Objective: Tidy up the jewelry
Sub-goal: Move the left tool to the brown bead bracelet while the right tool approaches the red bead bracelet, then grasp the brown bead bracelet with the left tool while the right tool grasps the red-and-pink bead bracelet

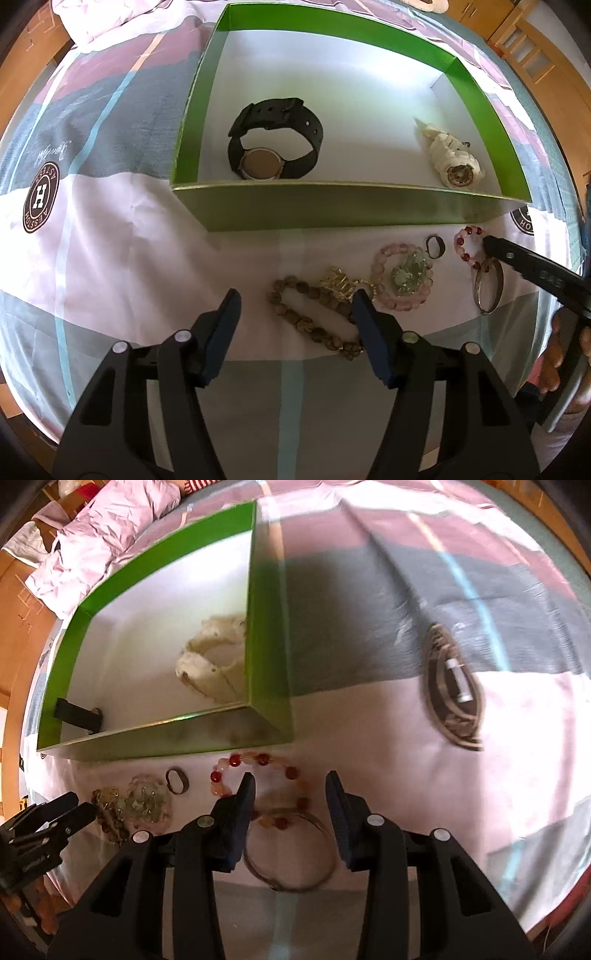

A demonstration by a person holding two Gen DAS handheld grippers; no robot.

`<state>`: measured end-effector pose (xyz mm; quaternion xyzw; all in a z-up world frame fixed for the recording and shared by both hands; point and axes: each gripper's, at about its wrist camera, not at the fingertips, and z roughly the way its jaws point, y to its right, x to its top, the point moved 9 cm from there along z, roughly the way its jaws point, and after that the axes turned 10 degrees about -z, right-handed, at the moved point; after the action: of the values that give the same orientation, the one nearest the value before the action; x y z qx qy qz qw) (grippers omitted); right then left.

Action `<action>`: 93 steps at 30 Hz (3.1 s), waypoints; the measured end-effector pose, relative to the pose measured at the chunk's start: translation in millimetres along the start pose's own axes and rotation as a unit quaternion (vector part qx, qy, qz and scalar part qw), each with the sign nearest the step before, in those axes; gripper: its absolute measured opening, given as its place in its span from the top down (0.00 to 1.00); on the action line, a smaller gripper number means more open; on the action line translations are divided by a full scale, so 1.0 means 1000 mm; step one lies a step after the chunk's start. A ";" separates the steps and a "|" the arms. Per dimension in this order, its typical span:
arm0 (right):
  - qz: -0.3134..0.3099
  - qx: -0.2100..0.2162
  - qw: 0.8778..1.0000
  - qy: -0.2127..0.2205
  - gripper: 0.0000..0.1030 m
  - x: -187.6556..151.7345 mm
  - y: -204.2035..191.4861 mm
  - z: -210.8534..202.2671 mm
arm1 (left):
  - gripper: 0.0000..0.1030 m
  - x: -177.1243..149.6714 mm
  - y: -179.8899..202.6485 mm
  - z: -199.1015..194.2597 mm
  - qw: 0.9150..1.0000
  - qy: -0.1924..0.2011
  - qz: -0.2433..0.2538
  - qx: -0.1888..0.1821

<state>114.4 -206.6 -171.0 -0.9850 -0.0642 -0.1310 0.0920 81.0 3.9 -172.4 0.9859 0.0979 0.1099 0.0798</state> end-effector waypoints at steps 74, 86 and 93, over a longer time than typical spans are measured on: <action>-0.116 -0.041 0.992 -0.003 0.63 -0.011 -0.058 0.011 | 0.89 -0.007 -0.005 0.026 0.998 0.005 0.034 0.052; -0.096 -0.017 0.994 0.043 0.93 -0.002 -0.058 -0.023 | 0.93 0.006 -0.006 -0.012 0.999 0.040 0.031 0.011; -0.097 0.019 0.991 0.093 0.93 0.009 -0.067 -0.060 | 0.93 0.012 0.005 -0.048 0.996 0.071 0.043 -0.024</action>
<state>98.1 -152.2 -100.6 -0.9557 -0.1533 -0.2294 0.1026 81.9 7.5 -123.0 0.9767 0.0581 0.1852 0.0918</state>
